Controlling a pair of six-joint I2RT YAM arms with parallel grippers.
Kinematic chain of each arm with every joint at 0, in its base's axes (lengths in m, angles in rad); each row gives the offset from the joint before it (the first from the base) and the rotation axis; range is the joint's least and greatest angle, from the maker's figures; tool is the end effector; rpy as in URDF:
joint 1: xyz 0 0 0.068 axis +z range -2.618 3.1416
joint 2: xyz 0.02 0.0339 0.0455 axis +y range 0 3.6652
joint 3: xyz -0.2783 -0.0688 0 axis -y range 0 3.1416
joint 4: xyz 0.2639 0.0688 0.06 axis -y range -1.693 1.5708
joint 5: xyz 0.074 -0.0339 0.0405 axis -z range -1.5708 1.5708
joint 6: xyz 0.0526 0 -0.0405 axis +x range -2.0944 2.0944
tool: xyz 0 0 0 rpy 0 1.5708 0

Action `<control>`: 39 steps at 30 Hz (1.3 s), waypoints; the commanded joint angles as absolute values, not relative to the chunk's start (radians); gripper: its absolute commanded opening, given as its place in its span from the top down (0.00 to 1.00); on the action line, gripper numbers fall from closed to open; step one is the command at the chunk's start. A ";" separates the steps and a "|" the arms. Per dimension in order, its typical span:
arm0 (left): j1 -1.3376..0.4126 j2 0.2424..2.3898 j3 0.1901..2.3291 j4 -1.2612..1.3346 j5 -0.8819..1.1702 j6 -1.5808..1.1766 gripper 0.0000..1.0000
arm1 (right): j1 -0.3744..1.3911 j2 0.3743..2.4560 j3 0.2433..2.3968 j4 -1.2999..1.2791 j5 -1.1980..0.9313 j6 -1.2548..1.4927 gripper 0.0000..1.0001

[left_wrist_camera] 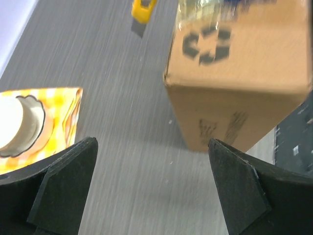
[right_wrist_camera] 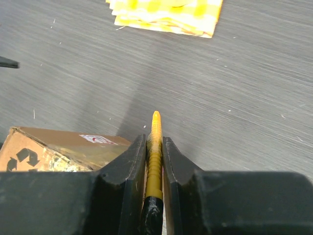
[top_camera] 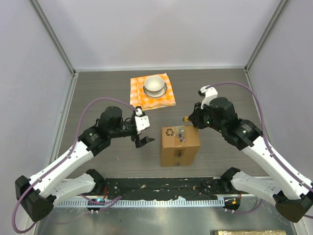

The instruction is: Unpack the express box

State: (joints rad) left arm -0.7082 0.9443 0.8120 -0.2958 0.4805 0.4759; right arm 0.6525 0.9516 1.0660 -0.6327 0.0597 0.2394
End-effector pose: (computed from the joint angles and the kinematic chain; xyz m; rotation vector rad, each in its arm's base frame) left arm 0.1635 -0.1720 0.3135 1.3618 1.4669 -0.6284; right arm 0.1796 0.1333 0.3672 -0.3995 2.0860 0.4749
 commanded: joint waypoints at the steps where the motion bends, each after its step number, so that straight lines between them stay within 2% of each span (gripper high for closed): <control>1: -0.709 0.962 0.934 -0.201 0.607 0.160 0.00 | 0.652 0.888 1.121 -0.687 0.173 0.256 0.99; 7: -0.726 1.025 0.977 -0.126 0.578 0.005 0.00 | 0.652 0.864 1.109 -0.690 0.296 0.294 0.99; 11: -0.733 1.067 1.002 -0.097 0.494 -0.116 0.00 | 0.653 0.884 1.149 -0.797 0.393 0.333 0.99; 15: -0.755 1.109 1.031 -0.107 0.512 -0.144 0.00 | 0.653 0.917 1.187 -0.939 0.419 0.403 0.99; 22: -0.779 1.126 1.012 -0.098 0.615 -0.150 0.00 | 0.672 0.943 1.091 -1.028 0.224 0.491 0.99; 29: -0.784 1.109 0.945 -0.083 0.710 -0.158 0.00 | 0.695 0.900 0.976 -1.075 0.120 0.545 0.99; 34: -0.785 1.104 0.913 -0.046 0.678 -0.112 0.17 | 0.709 0.851 0.951 -1.134 0.055 0.574 0.99; 39: -0.784 1.098 0.902 -0.012 0.638 -0.107 0.14 | 0.709 0.776 0.841 -1.085 -0.107 0.649 0.99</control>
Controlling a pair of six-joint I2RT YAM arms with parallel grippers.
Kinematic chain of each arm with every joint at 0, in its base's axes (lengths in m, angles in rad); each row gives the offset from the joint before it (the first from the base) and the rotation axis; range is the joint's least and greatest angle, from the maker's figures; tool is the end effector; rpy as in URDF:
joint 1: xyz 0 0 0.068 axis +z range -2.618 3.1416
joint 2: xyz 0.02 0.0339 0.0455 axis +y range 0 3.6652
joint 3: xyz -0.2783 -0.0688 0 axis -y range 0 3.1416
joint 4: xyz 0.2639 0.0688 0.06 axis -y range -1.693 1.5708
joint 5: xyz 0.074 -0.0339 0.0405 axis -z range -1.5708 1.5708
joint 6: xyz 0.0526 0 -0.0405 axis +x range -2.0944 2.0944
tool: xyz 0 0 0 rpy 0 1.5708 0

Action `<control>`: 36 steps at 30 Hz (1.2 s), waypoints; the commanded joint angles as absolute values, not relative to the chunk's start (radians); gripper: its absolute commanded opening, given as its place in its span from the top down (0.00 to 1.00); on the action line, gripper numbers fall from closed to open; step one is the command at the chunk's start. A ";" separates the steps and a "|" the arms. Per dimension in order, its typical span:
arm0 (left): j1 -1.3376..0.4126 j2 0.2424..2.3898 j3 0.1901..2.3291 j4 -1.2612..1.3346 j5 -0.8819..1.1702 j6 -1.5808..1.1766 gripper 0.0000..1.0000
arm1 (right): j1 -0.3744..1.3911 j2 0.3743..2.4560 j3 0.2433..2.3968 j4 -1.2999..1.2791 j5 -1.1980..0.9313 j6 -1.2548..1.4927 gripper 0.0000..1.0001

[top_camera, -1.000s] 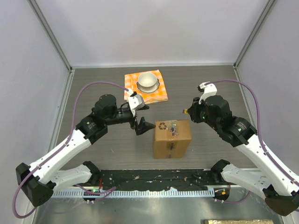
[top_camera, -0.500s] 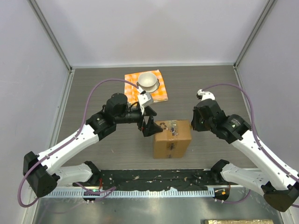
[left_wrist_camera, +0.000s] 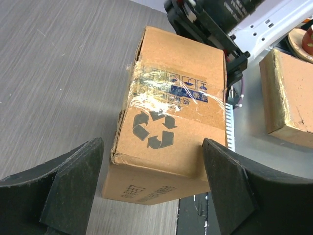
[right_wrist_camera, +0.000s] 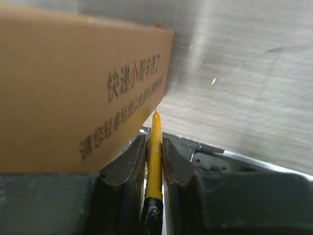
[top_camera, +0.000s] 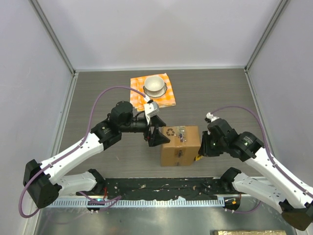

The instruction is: Unpack the express box

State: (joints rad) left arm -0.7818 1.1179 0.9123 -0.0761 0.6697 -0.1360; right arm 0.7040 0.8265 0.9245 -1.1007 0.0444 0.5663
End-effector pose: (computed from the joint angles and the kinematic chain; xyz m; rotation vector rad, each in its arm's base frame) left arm 0.1753 -0.2201 0.3366 1.0836 1.6586 -1.2361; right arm 0.1207 0.0994 0.2971 -0.1639 2.6240 0.4084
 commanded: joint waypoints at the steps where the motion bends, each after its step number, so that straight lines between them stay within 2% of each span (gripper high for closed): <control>1: -0.785 1.097 0.905 -0.011 0.634 -0.107 0.13 | 0.709 0.766 0.794 -1.065 -0.127 0.655 0.99; 7: -0.781 1.101 0.911 -0.005 0.624 -0.110 0.12 | 0.709 0.816 0.735 -0.945 -0.111 0.647 0.99; 16: -0.775 1.080 0.882 0.069 0.609 -0.129 0.16 | 0.713 0.945 0.811 -0.816 -0.063 0.632 0.99; 24: -0.703 1.013 0.854 0.064 0.620 -0.150 0.21 | 0.778 1.158 0.827 -0.526 -0.094 0.670 0.99; 32: -0.579 0.911 0.845 -0.036 0.670 -0.147 0.27 | 0.830 1.463 1.043 -0.269 -0.032 0.637 0.99; 36: -0.534 0.853 0.838 -0.115 0.698 -0.126 0.29 | 0.815 1.545 1.166 -0.253 0.040 0.577 0.99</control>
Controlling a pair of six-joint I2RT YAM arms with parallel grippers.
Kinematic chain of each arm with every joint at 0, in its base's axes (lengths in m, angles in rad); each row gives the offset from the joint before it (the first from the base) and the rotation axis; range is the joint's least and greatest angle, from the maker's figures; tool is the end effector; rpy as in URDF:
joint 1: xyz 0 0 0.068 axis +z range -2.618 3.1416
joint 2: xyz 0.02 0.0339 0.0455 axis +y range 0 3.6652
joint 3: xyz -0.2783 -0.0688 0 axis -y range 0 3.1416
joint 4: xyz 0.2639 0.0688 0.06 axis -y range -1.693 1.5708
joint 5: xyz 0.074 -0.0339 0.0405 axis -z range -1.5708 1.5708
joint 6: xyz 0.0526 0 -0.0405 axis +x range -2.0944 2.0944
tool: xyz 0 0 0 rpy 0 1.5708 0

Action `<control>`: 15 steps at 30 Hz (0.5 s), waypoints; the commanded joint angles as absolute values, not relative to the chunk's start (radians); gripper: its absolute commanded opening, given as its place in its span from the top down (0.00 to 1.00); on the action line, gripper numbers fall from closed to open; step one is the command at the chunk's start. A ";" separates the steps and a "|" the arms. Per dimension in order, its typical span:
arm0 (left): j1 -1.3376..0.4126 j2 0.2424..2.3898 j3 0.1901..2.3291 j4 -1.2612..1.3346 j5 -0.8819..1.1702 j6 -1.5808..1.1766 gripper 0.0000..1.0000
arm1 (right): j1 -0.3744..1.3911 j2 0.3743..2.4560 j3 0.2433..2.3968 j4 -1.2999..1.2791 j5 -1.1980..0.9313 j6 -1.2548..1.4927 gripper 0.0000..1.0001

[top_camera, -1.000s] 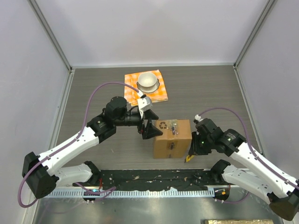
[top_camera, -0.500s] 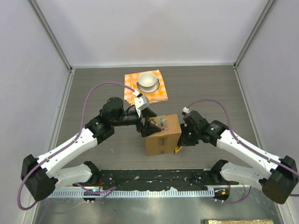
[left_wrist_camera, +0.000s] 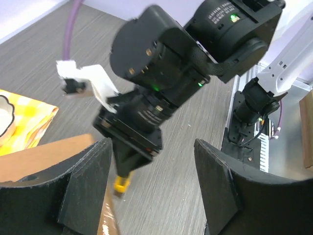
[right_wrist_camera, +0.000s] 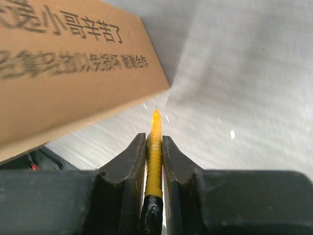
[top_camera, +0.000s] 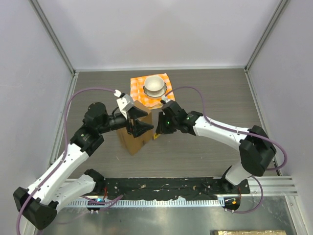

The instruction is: Unpack the express box

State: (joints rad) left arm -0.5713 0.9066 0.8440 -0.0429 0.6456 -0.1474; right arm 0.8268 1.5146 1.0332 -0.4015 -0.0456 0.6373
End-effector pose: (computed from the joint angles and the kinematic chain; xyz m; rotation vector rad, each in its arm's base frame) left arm 0.1772 -0.1515 0.3638 0.8563 1.5516 -1.0683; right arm 0.2328 0.2565 0.2246 -0.2651 2.5672 0.6616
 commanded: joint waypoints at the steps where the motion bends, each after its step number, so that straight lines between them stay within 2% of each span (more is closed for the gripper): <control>1: -0.528 0.833 0.828 -0.126 0.707 -0.127 0.31 | 0.804 1.552 1.192 -0.256 0.043 0.568 0.99; 6: -0.499 0.779 0.779 -0.144 0.710 -0.149 0.35 | 0.759 1.474 1.152 -0.336 0.084 0.534 0.99; 9: -0.468 0.762 0.824 -0.137 0.612 -0.123 0.36 | 0.758 1.405 1.115 -0.391 0.107 0.525 0.99; 12: -0.410 0.761 0.908 -0.162 0.487 -0.111 0.27 | 0.758 1.378 1.098 -0.414 0.095 0.528 0.99; 15: -0.402 0.752 0.954 -0.216 0.329 -0.049 0.25 | 0.758 1.382 1.088 -0.420 0.077 0.529 0.99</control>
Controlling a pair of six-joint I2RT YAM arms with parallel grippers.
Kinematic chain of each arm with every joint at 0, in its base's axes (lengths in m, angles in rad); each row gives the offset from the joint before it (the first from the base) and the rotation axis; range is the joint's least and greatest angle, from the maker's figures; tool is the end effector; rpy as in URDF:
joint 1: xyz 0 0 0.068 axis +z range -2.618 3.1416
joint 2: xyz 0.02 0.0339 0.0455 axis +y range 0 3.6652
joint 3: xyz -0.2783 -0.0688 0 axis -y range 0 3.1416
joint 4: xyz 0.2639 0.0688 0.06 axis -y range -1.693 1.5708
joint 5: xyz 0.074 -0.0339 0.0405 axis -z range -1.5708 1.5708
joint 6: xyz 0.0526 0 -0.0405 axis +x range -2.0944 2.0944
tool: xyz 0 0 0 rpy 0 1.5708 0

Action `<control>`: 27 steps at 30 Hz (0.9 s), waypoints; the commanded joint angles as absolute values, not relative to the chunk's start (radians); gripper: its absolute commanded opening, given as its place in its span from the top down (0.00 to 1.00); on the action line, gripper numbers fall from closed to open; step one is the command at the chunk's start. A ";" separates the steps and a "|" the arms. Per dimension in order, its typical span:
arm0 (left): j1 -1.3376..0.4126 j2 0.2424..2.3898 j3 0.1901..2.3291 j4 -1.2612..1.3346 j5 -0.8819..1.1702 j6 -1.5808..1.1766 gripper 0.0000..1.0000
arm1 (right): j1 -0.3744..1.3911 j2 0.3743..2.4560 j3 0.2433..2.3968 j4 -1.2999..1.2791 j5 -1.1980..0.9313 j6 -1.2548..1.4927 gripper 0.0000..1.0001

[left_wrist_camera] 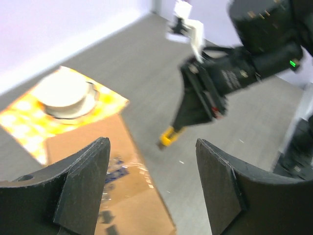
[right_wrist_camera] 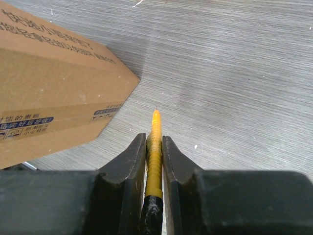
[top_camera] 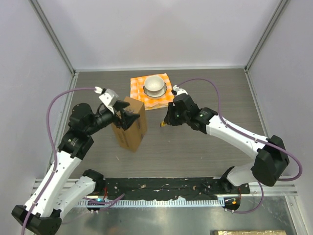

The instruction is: Unpack the express box

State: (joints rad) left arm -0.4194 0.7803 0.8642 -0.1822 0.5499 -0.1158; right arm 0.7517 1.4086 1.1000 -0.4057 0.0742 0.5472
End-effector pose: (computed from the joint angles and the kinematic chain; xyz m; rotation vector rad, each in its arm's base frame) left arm 0.1700 -0.1059 0.3795 0.6761 1.5899 -0.8565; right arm 0.2512 0.2295 0.2823 -0.2006 2.3455 0.5802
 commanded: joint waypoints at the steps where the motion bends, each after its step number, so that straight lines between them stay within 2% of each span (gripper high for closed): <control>1: -0.400 0.752 0.960 -0.244 0.292 -0.035 0.25 | 0.758 1.384 1.083 -0.413 0.068 0.537 0.99; 8: -0.396 0.796 0.936 -0.360 0.334 -0.012 0.26 | 0.756 1.319 1.103 -0.435 0.071 0.528 0.99; 12: -0.396 0.819 0.896 -0.345 0.255 0.029 0.30 | 0.730 1.249 1.155 -0.514 0.087 0.494 0.99; 20: -0.377 0.871 0.928 -0.351 0.152 0.055 0.30 | 0.703 1.140 1.200 -0.615 0.083 0.466 0.99; 27: -0.370 0.873 0.934 -0.420 0.293 -0.049 0.28 | 0.690 1.149 1.233 -0.609 0.029 0.476 0.99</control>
